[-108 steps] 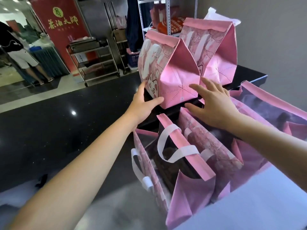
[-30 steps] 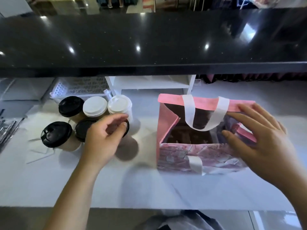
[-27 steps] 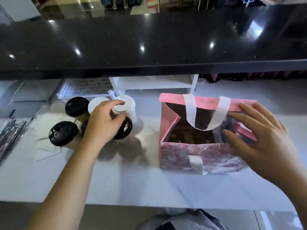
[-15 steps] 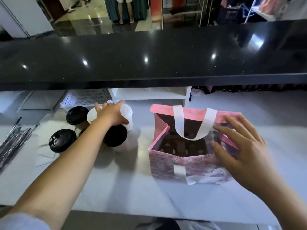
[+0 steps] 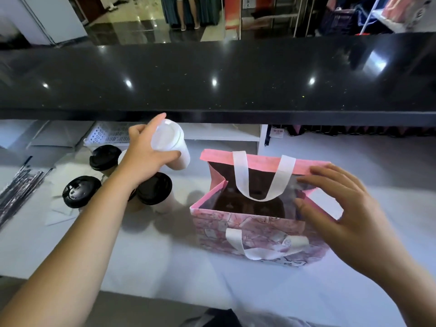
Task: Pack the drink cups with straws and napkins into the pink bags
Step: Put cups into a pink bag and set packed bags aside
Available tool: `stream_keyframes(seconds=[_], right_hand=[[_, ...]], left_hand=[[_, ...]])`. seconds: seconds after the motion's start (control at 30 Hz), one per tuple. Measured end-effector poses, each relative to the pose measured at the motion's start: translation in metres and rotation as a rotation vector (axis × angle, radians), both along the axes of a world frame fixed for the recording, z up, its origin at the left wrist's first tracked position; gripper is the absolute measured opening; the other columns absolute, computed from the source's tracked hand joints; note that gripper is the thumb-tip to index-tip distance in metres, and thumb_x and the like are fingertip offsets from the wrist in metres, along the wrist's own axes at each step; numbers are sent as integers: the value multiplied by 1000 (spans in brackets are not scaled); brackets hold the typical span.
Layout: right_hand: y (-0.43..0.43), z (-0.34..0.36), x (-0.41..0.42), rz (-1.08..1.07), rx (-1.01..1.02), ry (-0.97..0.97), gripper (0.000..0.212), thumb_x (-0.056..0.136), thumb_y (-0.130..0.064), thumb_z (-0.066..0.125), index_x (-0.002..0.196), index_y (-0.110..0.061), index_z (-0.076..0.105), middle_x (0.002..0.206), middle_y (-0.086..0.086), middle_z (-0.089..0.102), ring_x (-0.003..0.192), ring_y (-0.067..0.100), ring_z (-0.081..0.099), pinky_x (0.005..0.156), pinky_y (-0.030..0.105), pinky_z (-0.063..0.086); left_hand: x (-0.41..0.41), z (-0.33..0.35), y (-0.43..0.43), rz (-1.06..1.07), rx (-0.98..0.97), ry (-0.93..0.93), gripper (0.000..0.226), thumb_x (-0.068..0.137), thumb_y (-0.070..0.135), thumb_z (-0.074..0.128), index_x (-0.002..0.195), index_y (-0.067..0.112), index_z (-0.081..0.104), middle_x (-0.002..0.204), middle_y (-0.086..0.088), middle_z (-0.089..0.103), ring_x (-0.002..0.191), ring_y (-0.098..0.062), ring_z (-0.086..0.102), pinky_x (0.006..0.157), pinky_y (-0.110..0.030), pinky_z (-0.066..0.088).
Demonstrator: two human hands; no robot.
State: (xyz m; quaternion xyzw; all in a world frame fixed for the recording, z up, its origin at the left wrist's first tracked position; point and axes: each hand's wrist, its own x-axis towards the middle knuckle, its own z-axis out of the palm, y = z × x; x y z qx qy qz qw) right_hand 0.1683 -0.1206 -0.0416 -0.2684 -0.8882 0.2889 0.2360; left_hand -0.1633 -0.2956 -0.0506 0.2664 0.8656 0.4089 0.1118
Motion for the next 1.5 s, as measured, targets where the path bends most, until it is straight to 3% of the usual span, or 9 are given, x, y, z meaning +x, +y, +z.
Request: stream_keyframes(seconds=[0.1,0.3,0.47,0.63,0.8,1.0,1.2,1.43,1.5], right_hand=[[6,9,-1,28,-71,84,26,85,-41,68,110,-33,71,121,-35,56,121,-9,48,99,27,41],[17,32,-20,150,-203,160,30,81,-31,73,107,-45,67,108,-30,66,104,-8,59,84,4,40],[22,50,-43,363,-371,207,56,77,-42,73,130,-41,58,128,-22,63,124,2,57,104,35,47],[19,76,-55,618,-504,292,83,73,-45,83,145,-40,43,141,-11,54,131,15,54,103,43,48],[15,88,-53,622,-460,378,67,75,-27,82,135,-25,54,127,-2,65,119,26,61,95,50,54],[25,82,-36,659,-457,330,81,69,-30,85,140,-27,48,134,-4,60,125,27,57,98,46,52],[43,77,-24,665,-452,278,89,66,-26,88,143,-28,44,138,-3,54,126,18,55,91,25,54],[47,90,-22,700,-473,218,75,70,-35,81,138,-27,50,127,-3,63,121,22,59,95,37,54],[41,92,-24,678,-441,185,75,71,-36,83,139,-30,50,129,-3,63,121,22,59,94,39,55]], left_hand=[[25,18,-9,-5,110,67,86,79,19,80,145,52,36,139,8,31,126,-5,39,105,-26,32],[59,55,-18,-66,240,199,84,74,24,79,145,44,39,143,12,43,125,1,44,103,-20,37],[86,81,-19,-253,335,253,87,74,27,80,149,31,37,147,15,44,137,-14,42,115,-46,37],[126,109,-5,-419,249,449,95,73,31,84,150,31,29,153,9,39,141,-12,39,114,-28,35],[156,107,19,-579,197,478,102,75,30,82,153,37,17,158,20,27,146,-16,33,116,-47,35],[171,99,32,-586,261,412,108,73,26,85,151,40,12,157,16,31,144,-19,36,117,-36,33],[185,93,45,-543,358,323,116,67,14,92,150,35,14,155,1,37,143,-21,39,102,-13,40],[190,86,41,-519,458,246,111,69,26,90,151,36,15,148,-1,43,136,-28,47,109,-41,44],[183,81,36,-517,472,248,114,68,25,90,152,33,14,146,-2,45,135,-26,48,110,-39,43]])
